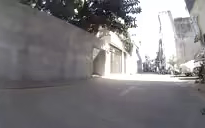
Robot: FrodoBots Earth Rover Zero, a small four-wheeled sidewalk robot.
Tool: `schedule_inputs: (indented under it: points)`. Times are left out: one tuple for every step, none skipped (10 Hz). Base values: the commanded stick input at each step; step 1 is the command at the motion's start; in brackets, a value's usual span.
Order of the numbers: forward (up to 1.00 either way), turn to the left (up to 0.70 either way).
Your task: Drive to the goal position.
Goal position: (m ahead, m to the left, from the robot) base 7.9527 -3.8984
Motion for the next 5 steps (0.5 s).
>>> schedule_inputs:
  points:
    - [1.00,0.00]
    - [1.00,-0.06]
    - [1.00,-0.27]
    - [1.00,-0.27]
    - [1.00,-0.27]
